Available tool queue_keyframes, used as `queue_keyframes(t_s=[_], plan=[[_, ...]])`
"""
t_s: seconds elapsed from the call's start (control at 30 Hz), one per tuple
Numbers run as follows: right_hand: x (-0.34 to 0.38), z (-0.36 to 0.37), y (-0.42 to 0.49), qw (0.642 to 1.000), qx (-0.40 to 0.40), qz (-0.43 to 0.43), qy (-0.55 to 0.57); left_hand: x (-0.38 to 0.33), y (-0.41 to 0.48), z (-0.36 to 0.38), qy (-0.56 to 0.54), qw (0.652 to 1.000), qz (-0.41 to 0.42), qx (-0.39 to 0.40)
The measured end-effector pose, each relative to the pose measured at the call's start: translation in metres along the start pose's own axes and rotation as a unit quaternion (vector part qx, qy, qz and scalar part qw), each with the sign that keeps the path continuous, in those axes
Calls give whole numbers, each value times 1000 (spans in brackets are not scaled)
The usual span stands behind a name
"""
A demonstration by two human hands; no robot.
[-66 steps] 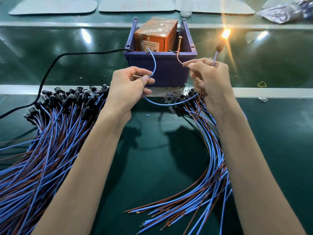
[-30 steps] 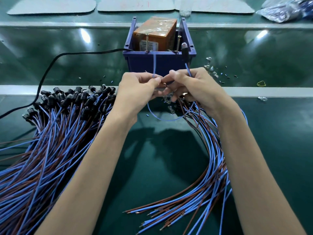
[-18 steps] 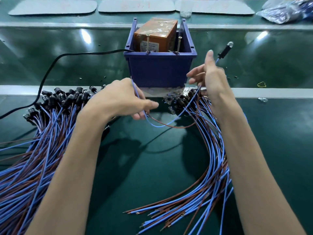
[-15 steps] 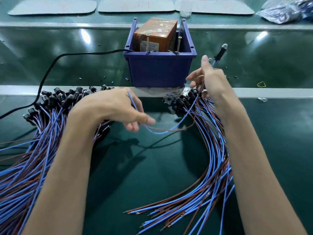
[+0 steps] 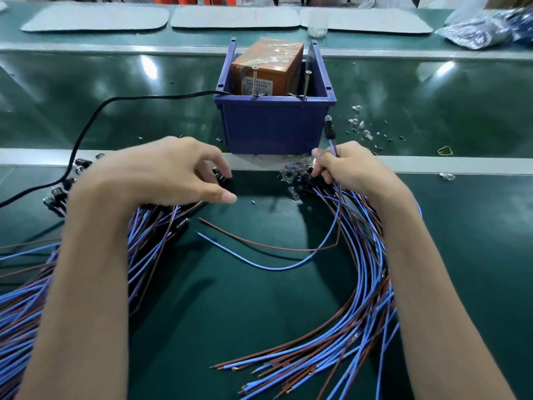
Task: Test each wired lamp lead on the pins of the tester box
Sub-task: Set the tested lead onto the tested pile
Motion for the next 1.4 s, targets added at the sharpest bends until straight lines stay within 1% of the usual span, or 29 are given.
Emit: queue_keyframes(t_s=[0.1, 0.17, 0.23, 0.37, 0.63, 0.83, 1.03, 1.17, 1.23, 1.3, 1.4], plan=[[1, 1, 0, 1000, 6, -9, -6, -30, 6, 30, 52, 997, 39, 51], [2, 1, 0, 1000, 2, -18, -6, -52, 12, 58, 92, 989, 67, 97], [2, -1, -1, 1000, -4, -21, 2, -65, 17, 85, 125, 980, 77, 132], [-1, -6, -1, 1000, -16, -14, 17, -79, 20, 109, 170, 970, 100, 141], [3, -6, -2, 1000, -13, -20, -3, -100, 8, 128, 184, 959, 143, 163], [2, -6, -2, 1000, -9, -22, -2, -122, -7, 148, 185, 944, 180, 205], [3, -4, -3, 999, 7, -33, 2, -122, -10, 150, 176, 945, 169, 219], [6, 2, -3, 998, 41, -40, 1, -123, -7, 142, 181, 949, 175, 190], [7, 3, -4, 998, 47, -41, 1, -123, -7, 142, 178, 949, 178, 188], [8, 3, -4, 998, 43, -43, 6, -123, -8, 145, 170, 948, 181, 198], [9, 1, -5, 998, 36, -48, 7, -124, -12, 154, 136, 946, 176, 237]])
Point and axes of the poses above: each hand's wrist, its own y-axis towards the middle knuckle, its own z-axis out of the palm, x = y × z, the point moved 9 cm from there along y, towards the middle knuckle, and after that the axes turned 4 degrees about -y, right-handed, at the moved point
